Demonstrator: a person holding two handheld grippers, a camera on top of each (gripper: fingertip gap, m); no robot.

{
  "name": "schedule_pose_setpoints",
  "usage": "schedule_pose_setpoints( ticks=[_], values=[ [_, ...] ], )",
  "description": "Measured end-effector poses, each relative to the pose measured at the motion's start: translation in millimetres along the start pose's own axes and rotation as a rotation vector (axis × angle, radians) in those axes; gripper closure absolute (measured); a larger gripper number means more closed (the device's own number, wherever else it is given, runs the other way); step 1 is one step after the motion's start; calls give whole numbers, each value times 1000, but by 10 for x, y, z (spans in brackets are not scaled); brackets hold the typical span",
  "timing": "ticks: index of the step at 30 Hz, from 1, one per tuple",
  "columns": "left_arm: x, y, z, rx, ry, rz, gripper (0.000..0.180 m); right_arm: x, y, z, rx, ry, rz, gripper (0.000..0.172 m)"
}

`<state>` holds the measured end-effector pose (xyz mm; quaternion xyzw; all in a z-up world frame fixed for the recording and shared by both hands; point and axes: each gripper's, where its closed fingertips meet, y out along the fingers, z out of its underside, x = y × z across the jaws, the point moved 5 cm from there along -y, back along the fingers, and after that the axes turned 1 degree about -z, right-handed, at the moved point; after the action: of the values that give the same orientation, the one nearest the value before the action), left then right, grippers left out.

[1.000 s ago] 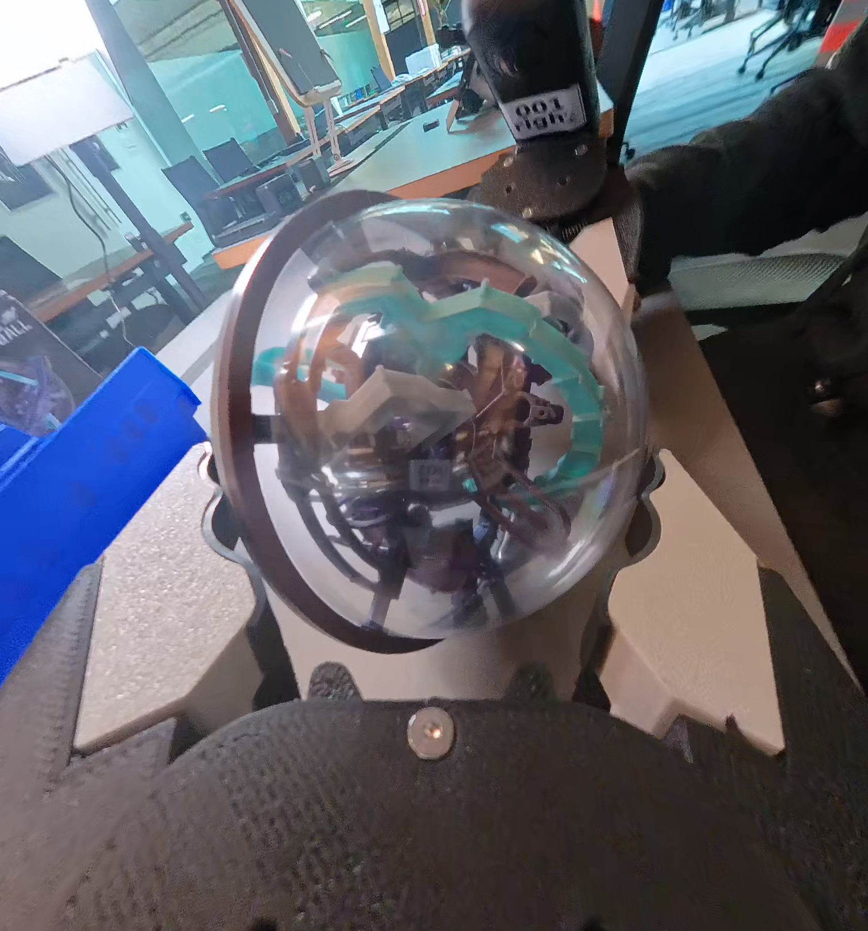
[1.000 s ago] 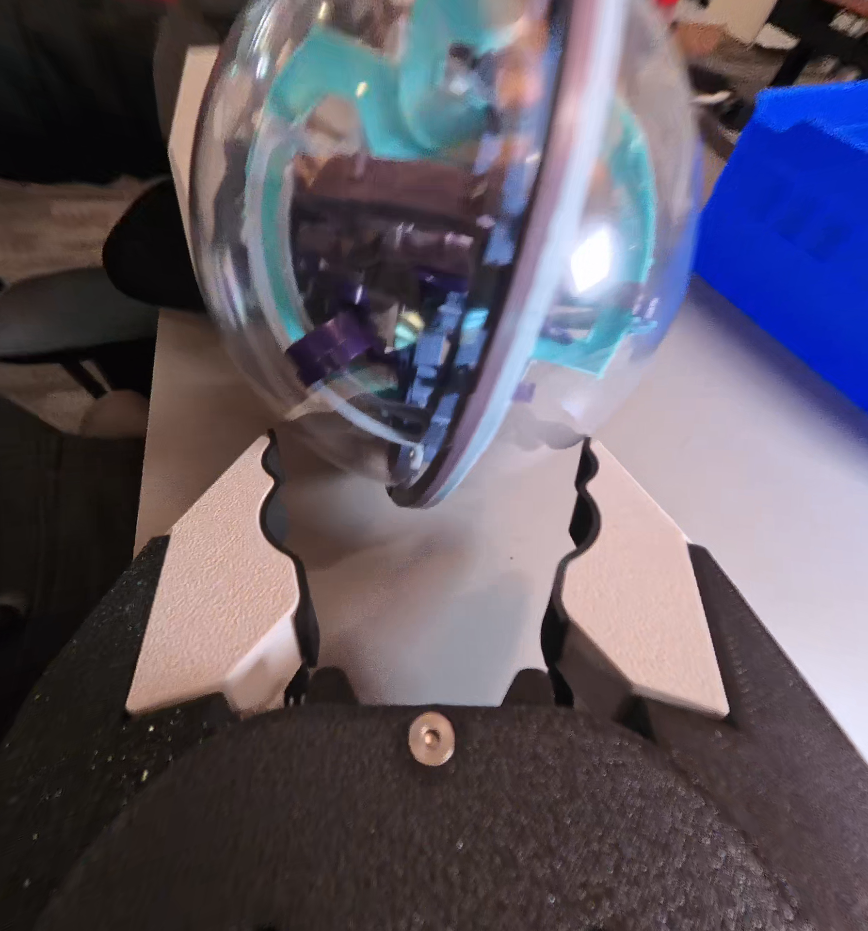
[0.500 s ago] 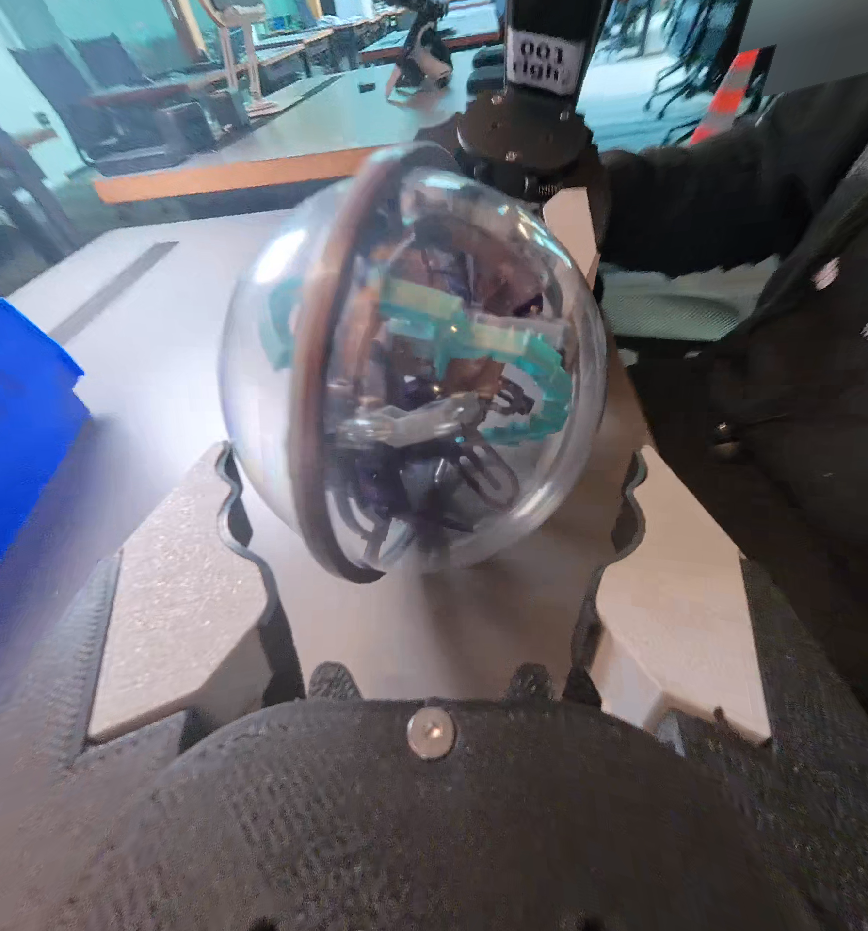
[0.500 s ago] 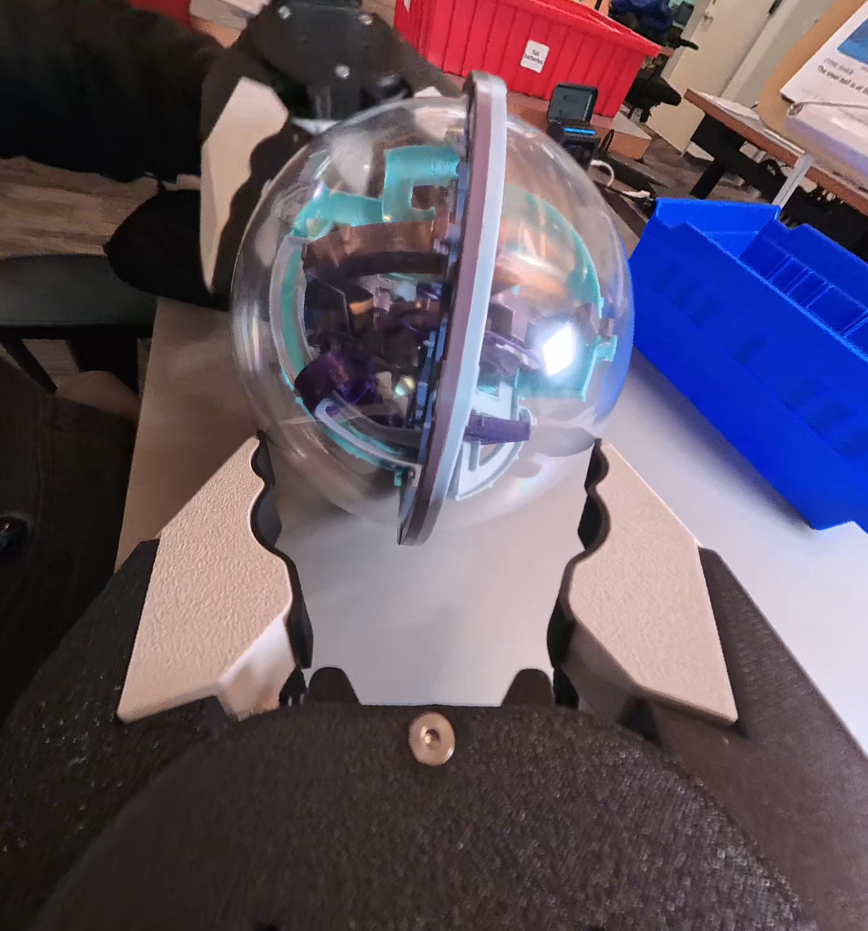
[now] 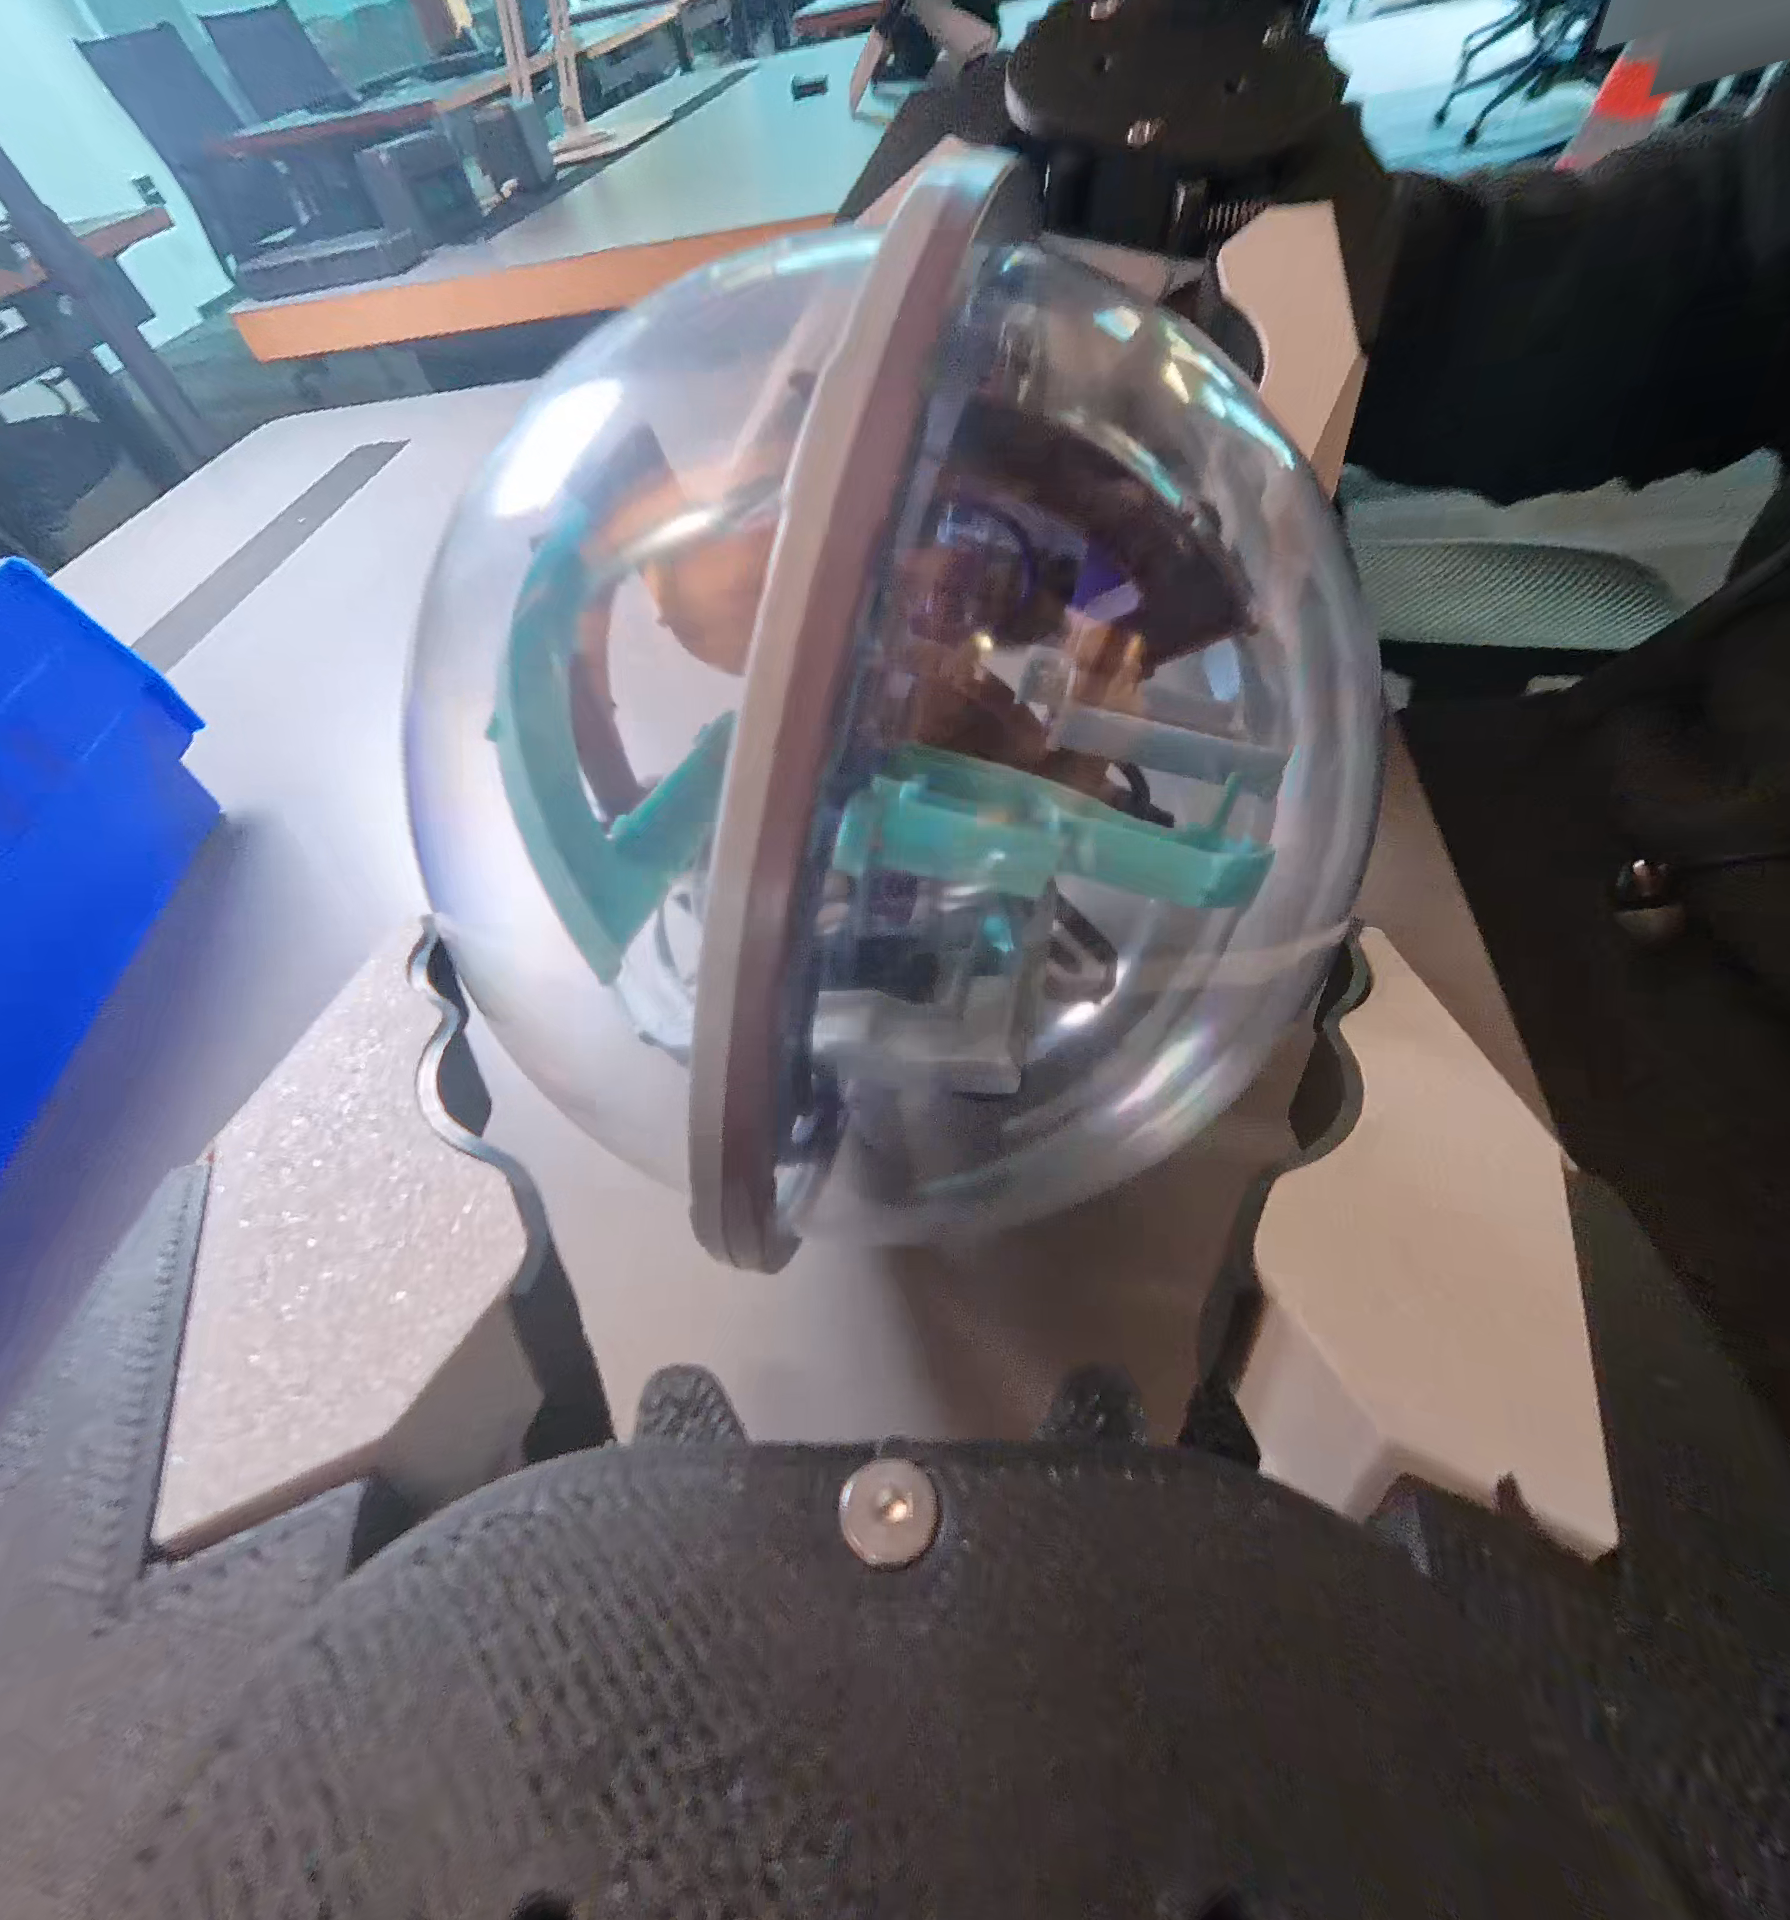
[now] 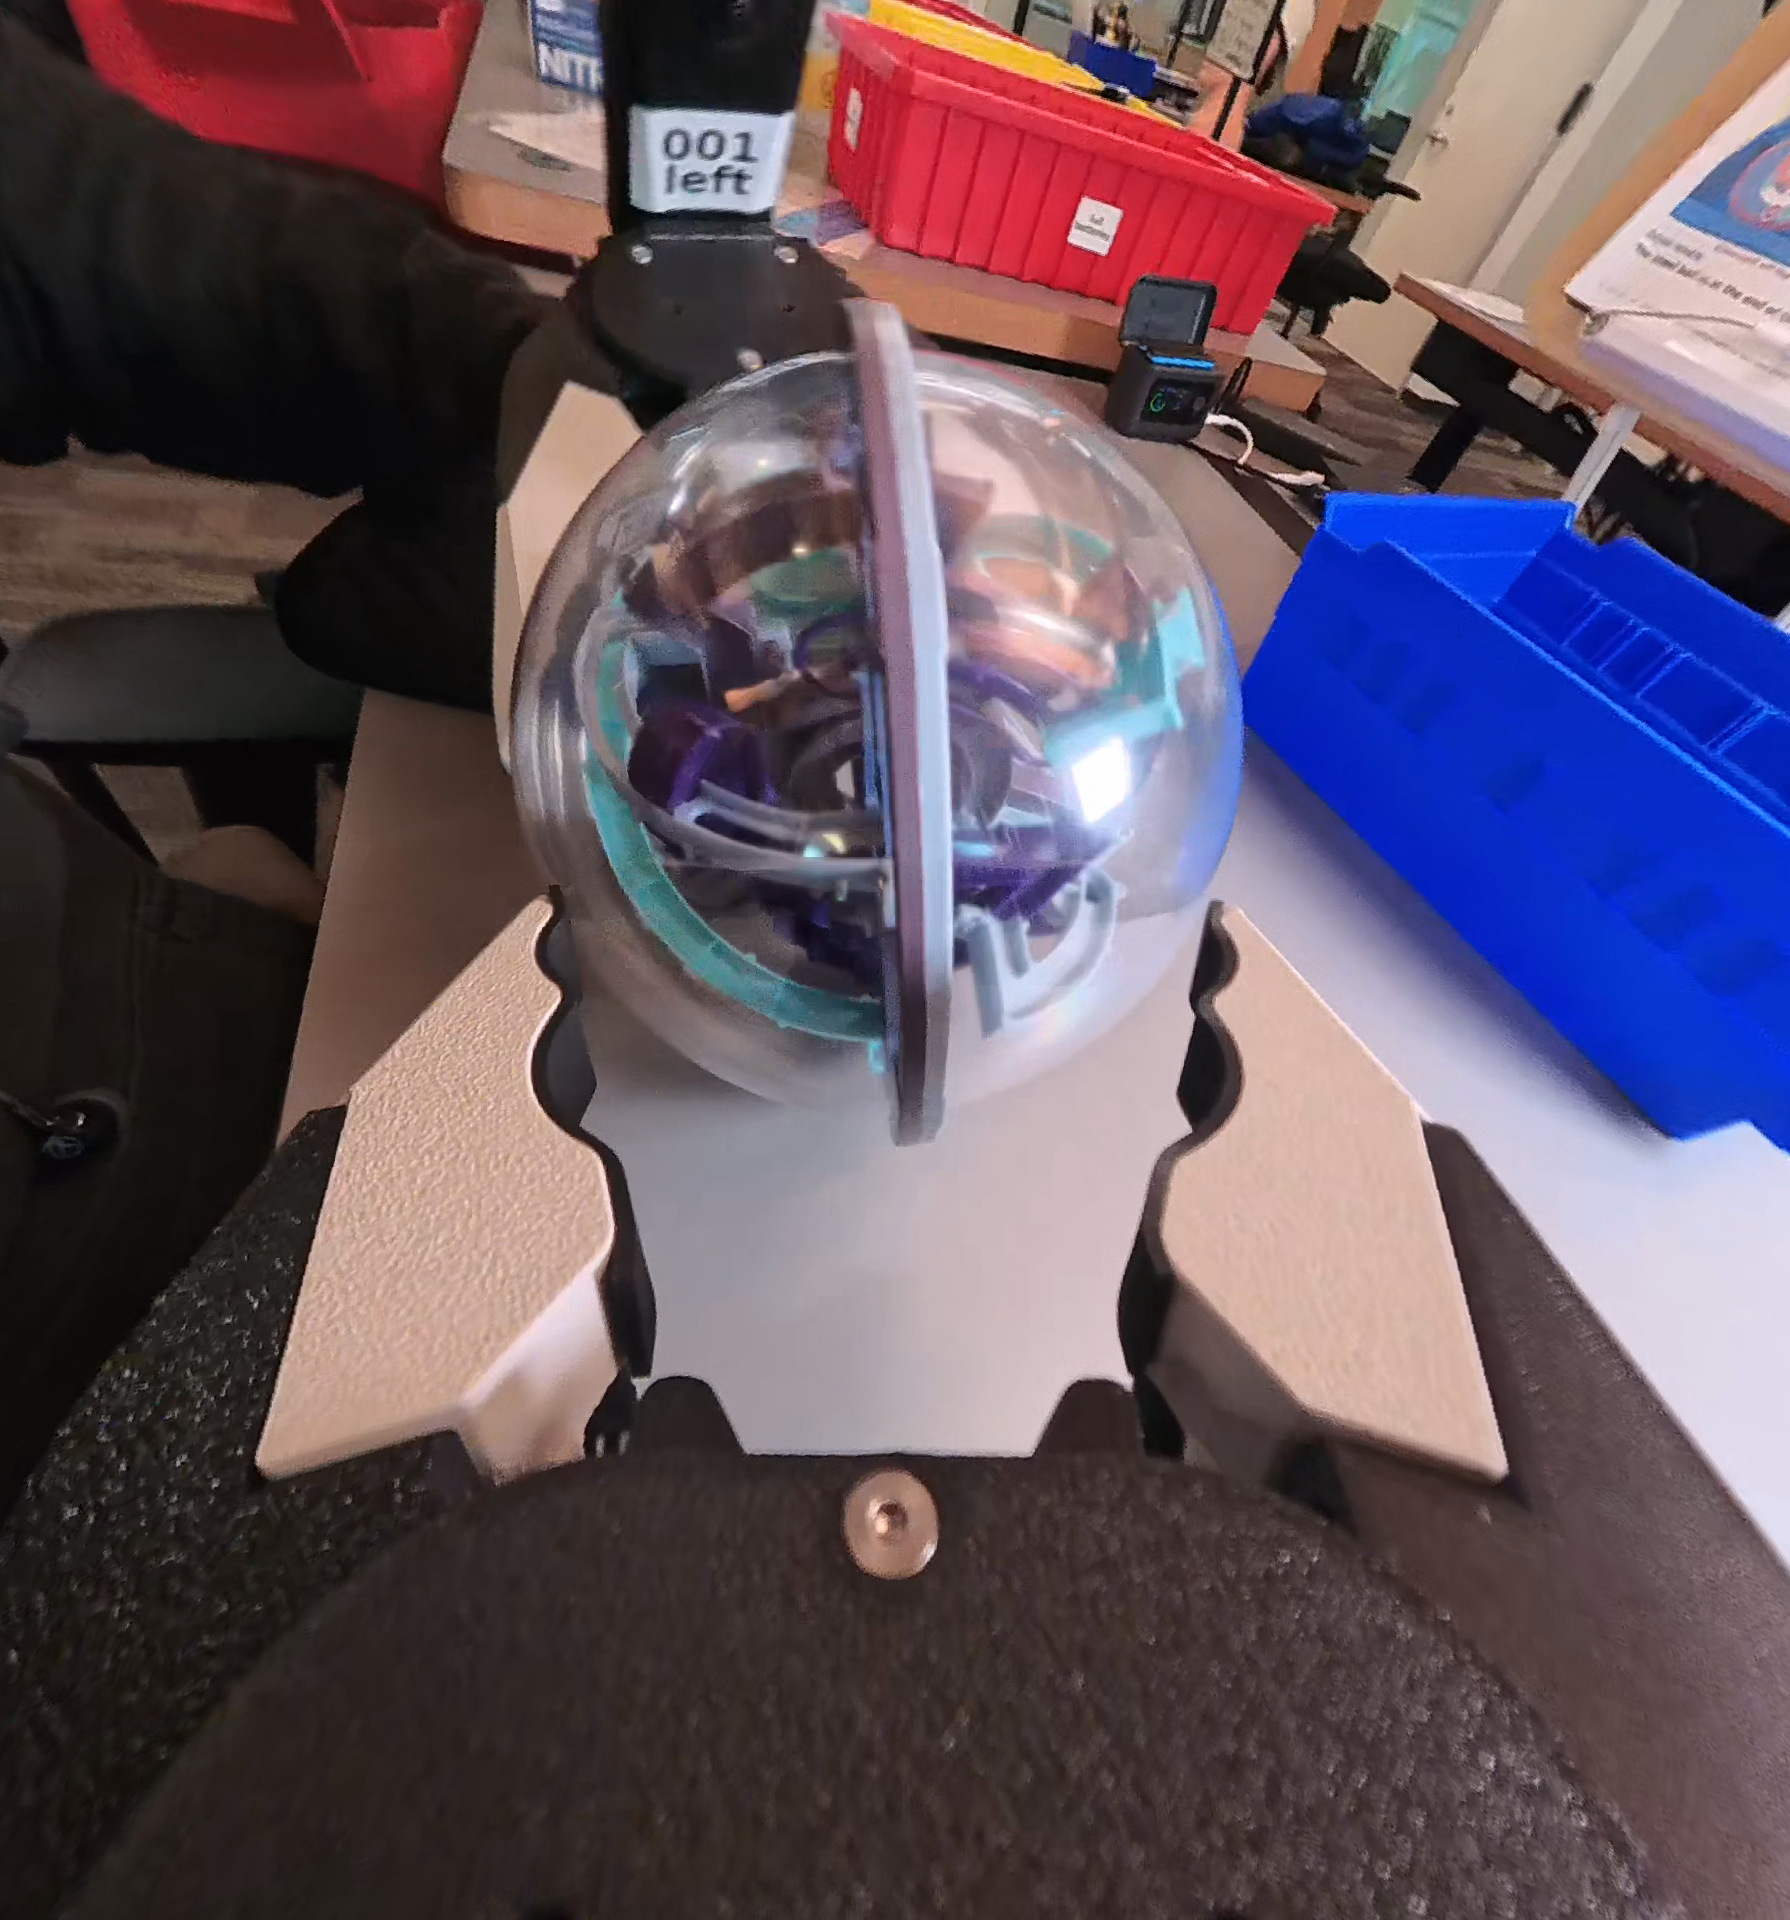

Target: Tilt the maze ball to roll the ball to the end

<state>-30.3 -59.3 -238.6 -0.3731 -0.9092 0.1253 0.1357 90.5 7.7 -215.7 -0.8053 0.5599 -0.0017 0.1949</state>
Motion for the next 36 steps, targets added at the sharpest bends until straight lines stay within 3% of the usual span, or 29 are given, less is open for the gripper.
schedule_pose_setpoints(
  ticks=[6, 22, 36],
  values=[
    [-24, 83, -14, 45, 49, -51, 25, 19, 23, 72, 11, 58, 20, 49],
    [-53, 361, -142, 54, -229, -83, 26, -238, -178, 98, 92, 189, -125, 43],
    [-58, 450, -173, 12, -257, -106, 26, -294, -227, 119, 153, 189, -148, 41]
  ],
)
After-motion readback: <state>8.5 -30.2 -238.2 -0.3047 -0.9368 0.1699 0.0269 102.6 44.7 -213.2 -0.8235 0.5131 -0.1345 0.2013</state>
